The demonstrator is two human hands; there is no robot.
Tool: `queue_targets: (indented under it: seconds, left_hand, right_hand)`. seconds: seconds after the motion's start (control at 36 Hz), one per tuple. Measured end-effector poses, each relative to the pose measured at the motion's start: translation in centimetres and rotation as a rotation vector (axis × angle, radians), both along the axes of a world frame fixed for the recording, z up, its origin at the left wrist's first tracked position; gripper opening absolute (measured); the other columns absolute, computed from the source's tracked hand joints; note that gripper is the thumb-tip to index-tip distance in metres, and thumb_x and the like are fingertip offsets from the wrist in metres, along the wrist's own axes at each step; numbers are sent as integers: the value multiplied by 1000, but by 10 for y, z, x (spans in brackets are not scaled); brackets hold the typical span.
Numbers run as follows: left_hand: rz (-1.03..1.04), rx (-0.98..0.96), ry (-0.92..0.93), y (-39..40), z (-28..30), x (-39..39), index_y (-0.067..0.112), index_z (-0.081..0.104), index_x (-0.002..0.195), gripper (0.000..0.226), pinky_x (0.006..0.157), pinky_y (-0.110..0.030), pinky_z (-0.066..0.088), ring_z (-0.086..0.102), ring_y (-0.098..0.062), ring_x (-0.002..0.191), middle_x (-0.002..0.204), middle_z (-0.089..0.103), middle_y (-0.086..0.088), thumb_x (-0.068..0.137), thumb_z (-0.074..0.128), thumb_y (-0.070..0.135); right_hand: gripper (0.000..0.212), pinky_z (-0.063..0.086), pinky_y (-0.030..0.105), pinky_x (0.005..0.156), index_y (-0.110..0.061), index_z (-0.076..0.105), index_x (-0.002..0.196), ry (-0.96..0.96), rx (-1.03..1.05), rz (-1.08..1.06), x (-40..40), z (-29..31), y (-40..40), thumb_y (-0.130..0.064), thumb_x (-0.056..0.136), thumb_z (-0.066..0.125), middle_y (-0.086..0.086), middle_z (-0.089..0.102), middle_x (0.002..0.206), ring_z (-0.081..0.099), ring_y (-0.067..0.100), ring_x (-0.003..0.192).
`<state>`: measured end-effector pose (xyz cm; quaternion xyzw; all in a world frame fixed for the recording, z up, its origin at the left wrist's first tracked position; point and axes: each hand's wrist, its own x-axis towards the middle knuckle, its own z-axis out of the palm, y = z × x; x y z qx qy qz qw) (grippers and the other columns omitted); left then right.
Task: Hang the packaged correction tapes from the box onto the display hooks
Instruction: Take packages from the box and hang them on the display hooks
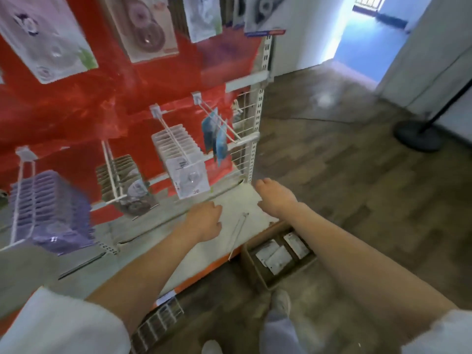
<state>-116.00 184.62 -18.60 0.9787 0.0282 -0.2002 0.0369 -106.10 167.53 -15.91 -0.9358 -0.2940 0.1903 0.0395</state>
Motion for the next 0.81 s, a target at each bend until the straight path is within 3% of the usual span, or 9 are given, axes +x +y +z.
queue_targets:
  seconds: [0.25,0.42,0.53,0.64,0.81]
  left_hand:
    - [-232,-17,83,-94,-26,87,9,47,128,36,92,-36,40,51,-31,115,126,50,-13,95,44,24]
    - [-313,-21,207,-147,-61,134,9,46,128,36,91,-37,42,51,-32,115,127,49,-14,97,42,26]
    - [-263,-128,297,-173,-89,155,8,49,125,35,93,-40,46,53,-31,113,124,51,-13,96,43,27]
    - [-163,-236,338,-184,-119,171,10,55,114,27,86,-32,44,56,-26,106,120,54,-11,96,47,28]
    - [-42,-273,371,-188,-173,189,12,55,116,24,83,-27,44,56,-20,101,115,54,-6,96,48,25]
  right_hand:
    - [41,43,43,100,-5,38,134,48,-13,-280,72,-35,-114,-15,96,49,14,43,133,44,32,125]
    - [36,44,42,92,-9,41,132,87,-7,-456,115,-72,-172,-18,97,46,12,46,129,47,31,119]
    - [37,43,43,95,-7,40,132,191,-25,-503,140,-103,-201,-17,96,47,14,45,130,46,33,122]
    - [39,43,42,97,-7,40,134,306,-25,-549,154,-141,-217,-17,97,48,14,45,132,46,32,123]
    - [41,44,41,96,-8,41,133,433,-15,-552,158,-211,-222,-15,94,52,14,45,132,47,32,121]
